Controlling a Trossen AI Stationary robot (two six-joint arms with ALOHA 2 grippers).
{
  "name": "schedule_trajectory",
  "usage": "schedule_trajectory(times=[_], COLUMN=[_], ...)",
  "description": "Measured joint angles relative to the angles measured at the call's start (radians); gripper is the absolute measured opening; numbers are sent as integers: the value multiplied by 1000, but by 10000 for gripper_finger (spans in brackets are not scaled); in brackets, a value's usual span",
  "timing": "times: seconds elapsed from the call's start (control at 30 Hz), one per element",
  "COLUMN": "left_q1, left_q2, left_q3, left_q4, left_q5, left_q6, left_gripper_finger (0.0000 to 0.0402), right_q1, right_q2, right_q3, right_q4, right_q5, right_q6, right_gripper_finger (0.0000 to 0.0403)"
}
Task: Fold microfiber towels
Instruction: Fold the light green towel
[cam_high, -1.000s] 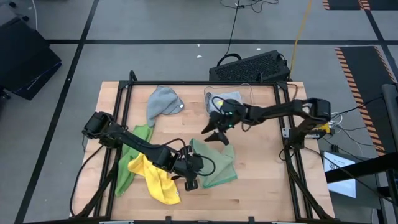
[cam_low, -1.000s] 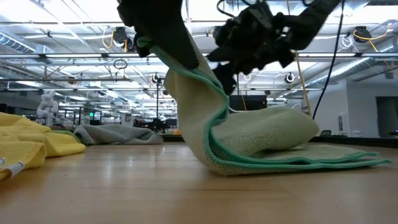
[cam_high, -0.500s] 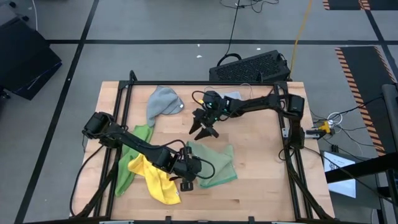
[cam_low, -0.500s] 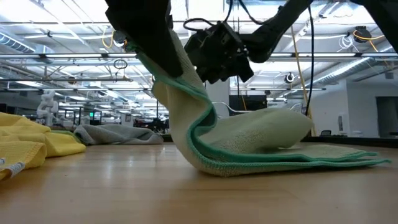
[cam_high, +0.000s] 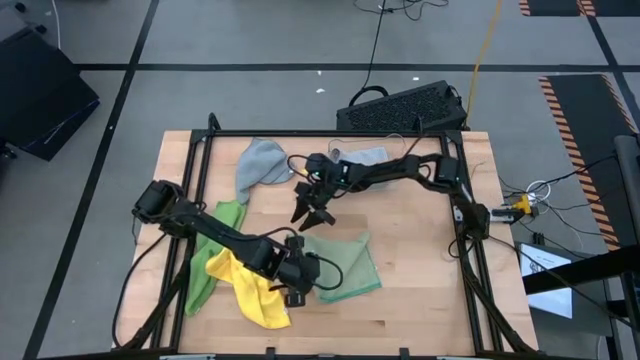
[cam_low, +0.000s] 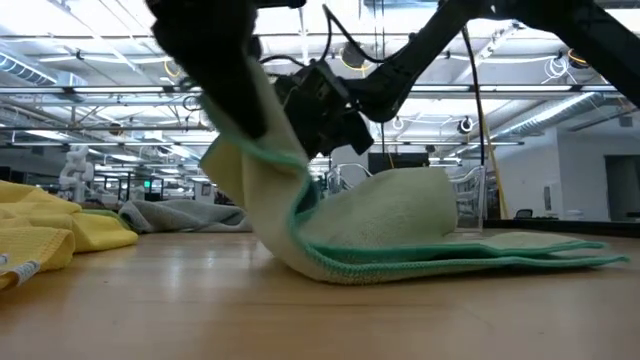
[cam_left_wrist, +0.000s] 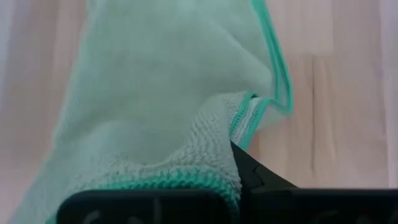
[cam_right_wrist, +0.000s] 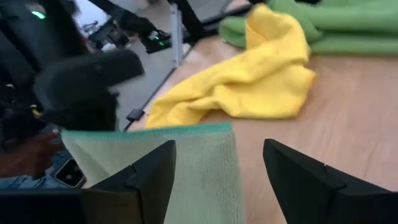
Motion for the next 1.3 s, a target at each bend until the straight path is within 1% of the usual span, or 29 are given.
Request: schedule_trajectory(times=[0.07, 0.13, 0.2, 0.27, 0.43, 0.5, 0.57, 0.63, 0.73, 0.83, 0.93, 1.0, 1.1, 1.2, 1.3], left_q1=[-11, -27, -41, -54, -102, -122, -141, -158, -179, -200, -218, -226, -229, -229, -224], left_q2=[0, 0, 2, 9, 13, 13, 13, 12, 12, 12, 12, 12, 12, 12, 12], left_q3=[0, 0, 0, -12, -74, -99, -114, -131, -155, -165, -166, -166, -166, -166, -166], left_q4=[-25, -58, -71, -62, -23, -32, -28, -22, -12, 10, 17, 15, 16, 16, 16], left_q5=[8, 10, 11, 17, 21, 21, 21, 21, 25, 37, 41, 42, 43, 43, 43], left_q6=[-41, -123, -238, -384, -709, -799, -859, -904, -949, -975, -975, -974, -971, -970, -967], left_gripper_finger=[1, 1, 1, 1, 1, 2, 3, 4, 4, 5, 6, 6, 6, 7, 7], right_q1=[3, 8, 14, 28, 78, 93, 100, 106, 106, 106, 107, 111, 122, 134, 142], right_q2=[9, 8, 5, 4, 5, 10, 14, 32, 62, 82, 92, 92, 92, 92, 97], right_q3=[10, 17, 28, 42, 118, 145, 149, 149, 149, 149, 149, 149, 149, 149, 149], right_q4=[-18, -41, -64, -93, -206, -236, -253, -243, -244, -231, -182, -157, -134, -145, -209], right_q5=[52, 95, 133, 178, 303, 360, 390, 427, 426, 427, 402, 403, 403, 404, 405], right_q6=[8, 30, 84, 116, 78, 57, 54, 52, 77, 53, 65, 100, 106, 83, 43], right_gripper_finger=[235, 235, 235, 235, 235, 235, 235, 235, 235, 235, 235, 235, 235, 235, 233])
